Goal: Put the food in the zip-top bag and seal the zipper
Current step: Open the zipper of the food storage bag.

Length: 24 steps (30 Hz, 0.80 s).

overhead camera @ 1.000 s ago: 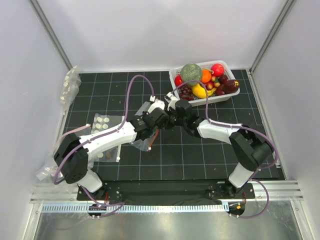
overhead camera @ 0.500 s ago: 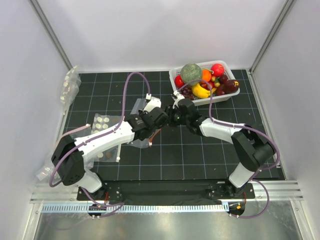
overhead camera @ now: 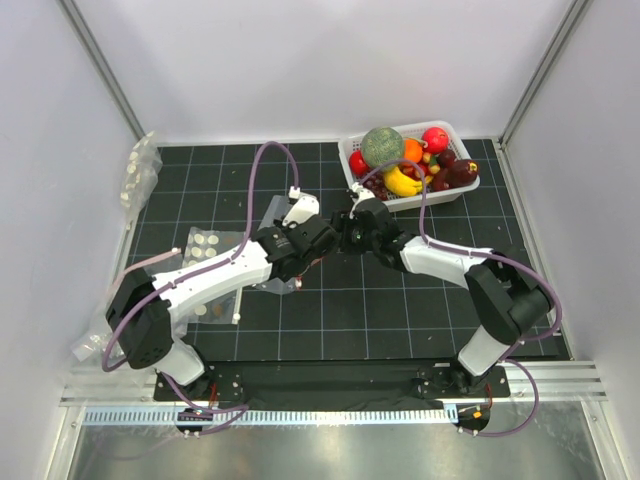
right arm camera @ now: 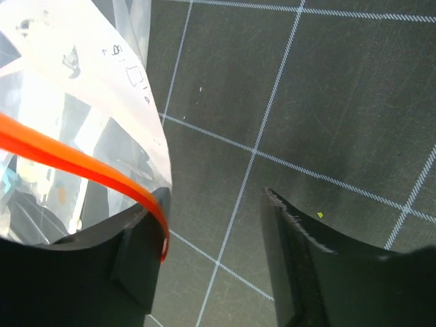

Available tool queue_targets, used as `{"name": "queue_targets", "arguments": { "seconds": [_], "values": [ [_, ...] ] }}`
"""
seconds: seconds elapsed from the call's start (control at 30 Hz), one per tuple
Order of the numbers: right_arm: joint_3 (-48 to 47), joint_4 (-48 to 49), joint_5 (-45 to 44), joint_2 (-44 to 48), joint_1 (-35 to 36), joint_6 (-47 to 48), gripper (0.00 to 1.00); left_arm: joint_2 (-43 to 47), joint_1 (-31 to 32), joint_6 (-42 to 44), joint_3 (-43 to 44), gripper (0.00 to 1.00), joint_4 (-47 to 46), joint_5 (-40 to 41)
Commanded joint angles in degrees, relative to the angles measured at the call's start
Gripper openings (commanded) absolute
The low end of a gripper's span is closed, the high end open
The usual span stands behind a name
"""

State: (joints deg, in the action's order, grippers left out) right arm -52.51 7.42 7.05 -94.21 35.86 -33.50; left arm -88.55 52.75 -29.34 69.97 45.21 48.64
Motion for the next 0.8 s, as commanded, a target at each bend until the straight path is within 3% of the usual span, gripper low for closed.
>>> {"name": "queue_targets", "arguments": {
  "seconds": [0.0,0.1,0.23,0.53,0.67,0.77],
  "values": [
    [-1.8,-0.3,0.2,3.3,-0.1,1.3,0.64,1.4,-0.6,1.0,-0.9,0.0,-6.9,-3.5],
    [-1.3,-0.7,-0.8,5.8,-0.1,1.9,0.77,0.2,-4.0,1.0,-1.2,0.0,-8.6,-8.7],
    [0.6,-1.8,-4.8,10.2,-0.1,2.8,0.84,-1.4,-4.9,0.9,-0.1,0.0,-7.9,-9.9],
    [1.9,-5.1,-16.4,16.8,-0.4,3.4,0.84,0.8,-4.9,0.5,-0.6,0.0,-7.6,-7.2],
    [0.8,-7.1,-24.7,20.5,-3.6,4.4,0.84,2.2,-4.9,0.3,-1.0,0.0,-7.6,-7.1],
    [-2.3,-10.6,-25.6,20.6,-7.6,4.3,0.85,2.9,-4.8,0.2,-1.2,0.0,-7.6,-7.1]
  ]
}}
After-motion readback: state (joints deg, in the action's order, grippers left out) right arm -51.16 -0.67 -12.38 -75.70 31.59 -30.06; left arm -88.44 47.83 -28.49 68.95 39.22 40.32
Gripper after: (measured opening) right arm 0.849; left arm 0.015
